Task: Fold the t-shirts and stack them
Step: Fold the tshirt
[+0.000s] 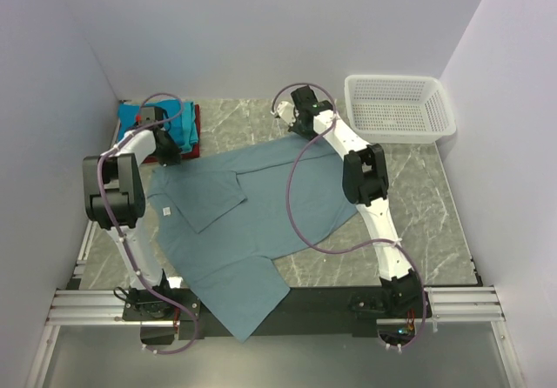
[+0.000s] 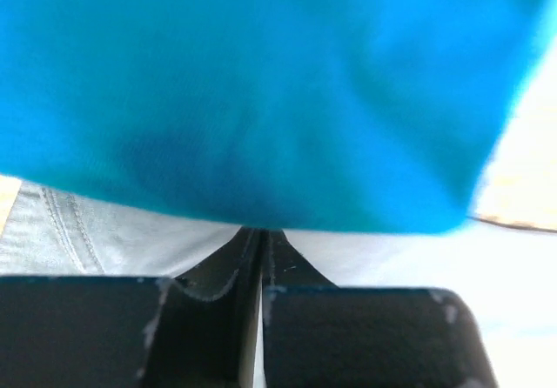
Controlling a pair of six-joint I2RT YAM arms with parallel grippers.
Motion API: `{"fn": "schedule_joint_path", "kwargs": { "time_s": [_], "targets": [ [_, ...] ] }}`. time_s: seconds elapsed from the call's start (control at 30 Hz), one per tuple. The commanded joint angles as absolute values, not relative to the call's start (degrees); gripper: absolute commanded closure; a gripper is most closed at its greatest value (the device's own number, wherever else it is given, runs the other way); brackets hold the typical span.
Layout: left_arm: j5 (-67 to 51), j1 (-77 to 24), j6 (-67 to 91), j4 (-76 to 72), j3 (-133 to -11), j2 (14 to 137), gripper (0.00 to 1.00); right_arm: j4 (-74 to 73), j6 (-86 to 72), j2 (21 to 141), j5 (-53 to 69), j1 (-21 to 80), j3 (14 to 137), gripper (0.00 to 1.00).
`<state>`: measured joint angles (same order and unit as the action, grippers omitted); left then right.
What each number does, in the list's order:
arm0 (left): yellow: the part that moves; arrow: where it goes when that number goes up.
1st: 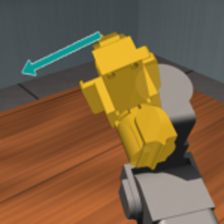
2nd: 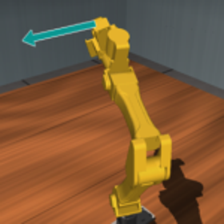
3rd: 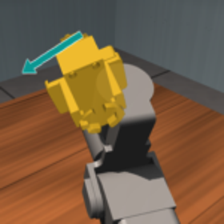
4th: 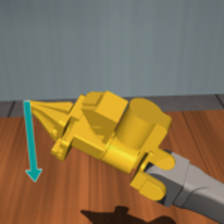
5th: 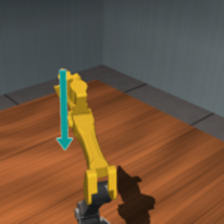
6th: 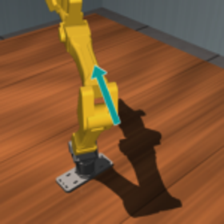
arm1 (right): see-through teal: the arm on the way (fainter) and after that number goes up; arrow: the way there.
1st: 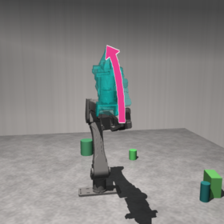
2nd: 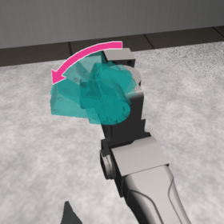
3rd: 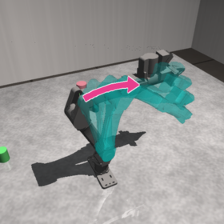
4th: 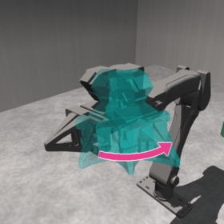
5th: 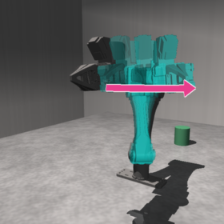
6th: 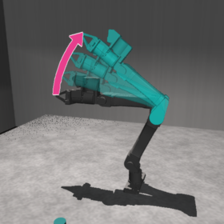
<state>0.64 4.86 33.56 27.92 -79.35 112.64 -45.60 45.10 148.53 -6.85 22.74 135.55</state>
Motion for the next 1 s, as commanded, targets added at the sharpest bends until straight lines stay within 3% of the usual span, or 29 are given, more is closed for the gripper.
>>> {"fn": "schedule_joint_path", "kwargs": {
  "time_s": [0.0,0.1,0.2,0.23,0.33,0.4,0.43,0.5,0.57,0.83,0.97],
  "targets": [
    [-2.5,5.2,31.6,28.2,-83.0,106.5,0.91,-41.6,43.8,144.9,-7.1,21.7,138.4,1.0],
    [-5.9,5.2,29.3,27.7,-82.7,100.1,0.84,-41.2,43.0,140.0,-5.2,21.6,137.9,1.0],
    [-10.9,5.2,26.8,25.6,-80.3,91.9,0.57,-42.4,41.2,132.8,-0.5,21.6,135.0,1.0],
    [-14.8,5.3,25.0,24.8,-79.4,89.7,0.42,-42.8,40.9,130.5,2.0,21.7,131.5,0.99],
    [-22.4,5.2,22.5,21.1,-74.1,82.0,0.18,-42.4,38.8,119.1,12.2,21.7,120.0,0.85],
    [-31.9,4.8,23.3,19.7,-70.8,78.8,0.14,-41.0,37.3,110.0,21.5,21.8,113.4,0.7],
    [-34.9,4.3,23.6,19.3,-69.6,77.9,0.07,-40.8,37.2,106.9,24.7,21.8,106.9,0.65],
    [-38.8,0.9,22.0,21.6,-67.4,74.9,0.07,-40.3,37.1,98.5,32.2,21.8,97.5,0.54],
    [-37.2,-5.7,19.3,24.7,-65.6,72.3,0.07,-40.8,38.2,90.9,35.8,21.5,91.8,0.49],
    [-36.8,-26.6,21.3,32.9,-54.1,55.7,0.18,-40.7,39.6,71.8,48.0,9.3,70.9,0.45],
    [-31.7,-45.1,26.6,37.2,-48.9,53.1,0.25,-38.4,38.2,68.1,50.1,5.4,65.7,0.45]
  ]
}}
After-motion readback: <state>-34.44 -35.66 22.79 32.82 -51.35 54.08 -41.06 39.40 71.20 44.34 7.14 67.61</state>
